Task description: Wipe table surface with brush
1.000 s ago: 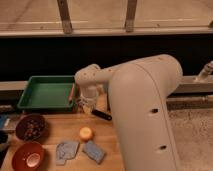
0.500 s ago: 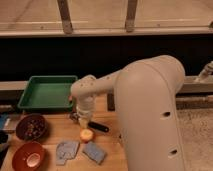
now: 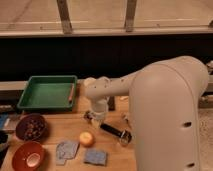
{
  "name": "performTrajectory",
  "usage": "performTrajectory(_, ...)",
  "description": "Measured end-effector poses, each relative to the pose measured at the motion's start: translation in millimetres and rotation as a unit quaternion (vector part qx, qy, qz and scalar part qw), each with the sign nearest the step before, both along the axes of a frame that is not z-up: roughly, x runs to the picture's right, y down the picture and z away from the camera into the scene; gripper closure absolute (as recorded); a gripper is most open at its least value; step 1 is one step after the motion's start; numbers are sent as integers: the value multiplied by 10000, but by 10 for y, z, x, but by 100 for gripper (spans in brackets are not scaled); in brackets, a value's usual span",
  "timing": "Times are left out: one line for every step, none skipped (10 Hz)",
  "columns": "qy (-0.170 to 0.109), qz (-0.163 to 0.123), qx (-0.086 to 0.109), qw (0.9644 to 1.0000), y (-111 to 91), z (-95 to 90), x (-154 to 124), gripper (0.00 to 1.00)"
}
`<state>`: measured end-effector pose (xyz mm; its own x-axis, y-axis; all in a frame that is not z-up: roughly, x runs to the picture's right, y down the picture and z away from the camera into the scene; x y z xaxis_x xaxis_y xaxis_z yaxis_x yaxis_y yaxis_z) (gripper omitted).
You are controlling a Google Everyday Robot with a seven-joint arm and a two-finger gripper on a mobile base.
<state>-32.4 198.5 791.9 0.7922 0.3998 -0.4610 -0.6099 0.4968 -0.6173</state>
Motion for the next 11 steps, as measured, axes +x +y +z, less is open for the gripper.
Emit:
performTrajectory(101, -24, 9, 9999, -67, 60, 34, 100)
performTrajectory(213, -71, 23, 9997, -181, 156, 43, 100)
performTrajectory(293, -105, 55, 9995, -309, 253, 15, 100)
performTrajectory(318, -110, 68, 9994, -427, 343, 22, 100)
performTrajectory(316, -85, 80, 9994, -535, 422, 31, 100)
performTrajectory(320, -74, 98, 9994, -678, 525, 47, 100)
performTrajectory(225, -115, 110, 9996, -751, 575, -35, 100)
performTrajectory(132, -141, 129, 9997, -790, 581, -90, 100)
performTrajectory(17, -212, 167, 9996, -806, 556, -144, 100)
performTrajectory(-79, -289, 220, 9993, -796, 500, -205, 100)
performTrajectory(-244, -415, 262, 9985, -716, 384, -346, 100)
